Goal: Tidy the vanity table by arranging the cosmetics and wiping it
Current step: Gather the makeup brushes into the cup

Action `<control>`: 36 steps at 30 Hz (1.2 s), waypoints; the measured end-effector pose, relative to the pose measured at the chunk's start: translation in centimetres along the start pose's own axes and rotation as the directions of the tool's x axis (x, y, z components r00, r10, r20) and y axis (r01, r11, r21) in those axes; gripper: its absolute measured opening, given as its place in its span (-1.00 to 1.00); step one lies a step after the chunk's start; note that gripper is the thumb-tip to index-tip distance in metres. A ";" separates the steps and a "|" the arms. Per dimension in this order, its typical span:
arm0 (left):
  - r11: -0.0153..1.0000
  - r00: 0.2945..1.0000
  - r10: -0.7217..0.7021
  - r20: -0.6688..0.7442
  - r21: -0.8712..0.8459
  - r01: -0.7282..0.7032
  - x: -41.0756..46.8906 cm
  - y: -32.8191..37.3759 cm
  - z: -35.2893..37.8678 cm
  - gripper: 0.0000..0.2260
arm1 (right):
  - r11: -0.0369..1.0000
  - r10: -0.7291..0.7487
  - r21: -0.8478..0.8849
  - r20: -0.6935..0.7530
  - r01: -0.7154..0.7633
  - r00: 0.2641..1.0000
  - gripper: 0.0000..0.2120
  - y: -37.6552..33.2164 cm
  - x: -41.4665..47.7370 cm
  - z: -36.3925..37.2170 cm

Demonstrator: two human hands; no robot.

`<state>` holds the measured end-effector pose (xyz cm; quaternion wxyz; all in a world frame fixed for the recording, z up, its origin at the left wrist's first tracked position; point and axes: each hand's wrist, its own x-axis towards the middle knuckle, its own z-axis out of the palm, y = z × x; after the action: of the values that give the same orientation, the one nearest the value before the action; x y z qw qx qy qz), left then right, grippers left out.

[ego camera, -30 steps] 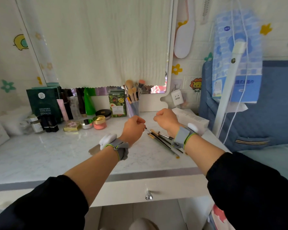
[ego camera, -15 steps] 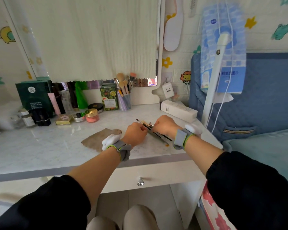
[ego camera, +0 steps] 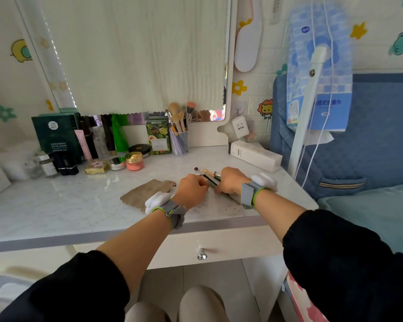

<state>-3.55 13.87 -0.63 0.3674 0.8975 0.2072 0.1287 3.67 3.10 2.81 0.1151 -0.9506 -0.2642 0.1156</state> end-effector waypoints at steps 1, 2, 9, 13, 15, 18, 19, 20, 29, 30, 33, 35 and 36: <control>1.000 1.000 -0.002 -0.002 0.001 0.002 0.0 -0.1 0.0 -0.79 | 1.000 0.002 -0.003 0.011 -0.002 1.000 -0.67 0.0 0.1 -0.1; 1.000 1.000 -0.006 -0.005 0.001 0.006 0.1 -0.2 -0.1 -0.79 | 1.000 0.002 -0.003 0.018 -0.002 1.000 -0.66 0.0 0.1 -0.2; 1.000 1.000 -0.016 -0.017 -0.026 0.016 0.2 -0.5 0.0 -0.81 | 1.000 -0.005 0.018 0.069 0.004 0.998 -0.67 -0.2 0.5 -0.5; 0.999 1.000 -0.015 -0.018 -0.051 0.014 0.1 -0.7 -0.1 -0.81 | 0.998 0.007 0.069 0.064 -0.011 0.998 -0.69 0.2 0.6 -0.7; 0.998 1.000 -0.015 -0.022 -0.061 0.014 0.1 -0.7 -0.2 -0.81 | 0.997 0.014 0.072 0.065 -0.019 0.998 -0.70 0.3 0.6 -0.9; 0.996 0.999 -0.029 -0.023 -0.082 0.027 0.1 -0.7 -0.1 -0.82 | 0.997 0.020 0.070 0.077 -0.025 0.997 -0.70 0.3 0.5 -1.0; 0.995 0.999 -0.037 -0.022 -0.091 0.035 0.2 -0.7 -0.1 -0.82 | 0.997 0.020 0.067 0.075 -0.025 0.997 -0.69 0.2 0.5 -1.1; 0.994 0.999 -0.044 -0.021 -0.101 0.042 0.2 -0.8 -0.1 -0.83 | 0.998 0.018 0.063 0.069 -0.023 0.997 -0.69 0.2 0.5 -1.0; 0.984 0.997 -0.079 0.000 -0.161 0.078 0.1 -0.7 -0.2 -0.83 | 0.998 0.018 0.055 0.071 -0.022 0.997 -0.71 -0.2 0.9 -0.9; 0.982 0.996 -0.088 0.005 -0.167 0.088 0.1 -0.7 -0.3 -0.83 | 0.998 0.020 0.060 0.073 -0.025 0.997 -0.71 -0.3 1.0 -0.9; 0.973 0.992 -0.124 0.012 -0.194 0.124 0.1 -0.9 -0.6 -0.84 | 0.996 0.015 0.090 0.070 -0.022 0.997 -0.72 -0.4 1.2 -0.7; 0.967 0.989 -0.144 0.021 -0.212 0.145 0.1 -1.0 -0.7 -0.85 | 0.995 0.010 0.100 0.077 -0.018 0.997 -0.72 -0.6 1.0 -0.7; 0.962 0.988 -0.153 0.026 -0.227 0.155 0.1 -1.0 -0.7 -0.85 | 0.994 0.000 0.106 0.079 -0.009 0.997 -0.72 -0.7 1.0 -0.6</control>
<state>-4.02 14.99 -0.87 0.4777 0.8312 0.2585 0.1189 4.38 4.13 3.39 0.1545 -0.9384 -0.2598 0.1672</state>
